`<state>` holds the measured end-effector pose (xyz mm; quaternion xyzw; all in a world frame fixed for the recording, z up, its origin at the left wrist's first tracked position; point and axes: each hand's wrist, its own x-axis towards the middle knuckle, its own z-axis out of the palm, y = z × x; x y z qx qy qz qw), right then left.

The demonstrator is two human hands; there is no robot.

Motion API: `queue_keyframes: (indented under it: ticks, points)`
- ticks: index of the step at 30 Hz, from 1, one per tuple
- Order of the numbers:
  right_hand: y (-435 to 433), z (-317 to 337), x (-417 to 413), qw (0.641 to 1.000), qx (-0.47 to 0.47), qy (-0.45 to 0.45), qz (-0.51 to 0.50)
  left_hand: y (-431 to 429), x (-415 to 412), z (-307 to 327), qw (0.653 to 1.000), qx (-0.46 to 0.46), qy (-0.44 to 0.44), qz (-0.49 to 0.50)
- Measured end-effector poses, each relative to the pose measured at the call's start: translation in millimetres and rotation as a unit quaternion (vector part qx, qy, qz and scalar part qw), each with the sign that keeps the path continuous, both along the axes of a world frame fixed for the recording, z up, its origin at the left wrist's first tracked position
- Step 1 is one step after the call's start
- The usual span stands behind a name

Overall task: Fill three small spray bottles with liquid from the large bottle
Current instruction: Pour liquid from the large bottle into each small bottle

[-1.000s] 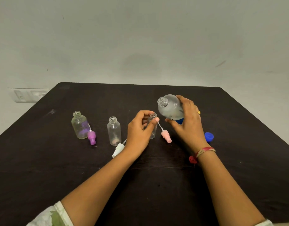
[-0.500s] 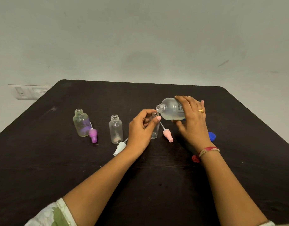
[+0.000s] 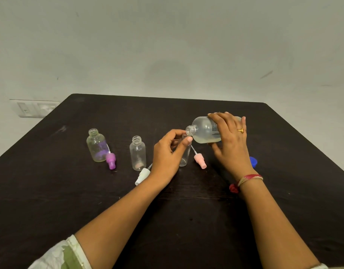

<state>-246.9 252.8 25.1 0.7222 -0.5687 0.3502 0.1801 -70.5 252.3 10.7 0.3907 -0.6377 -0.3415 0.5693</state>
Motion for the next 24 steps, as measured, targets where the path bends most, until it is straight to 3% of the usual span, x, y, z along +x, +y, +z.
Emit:
queue_keyframes:
  ticks: [24]
  points:
    - [-0.2,2.6,1.2,0.999,-0.033,0.032,-0.012,-4.1,3.8,-4.4,1.0,-0.016,-0.017,0.011]
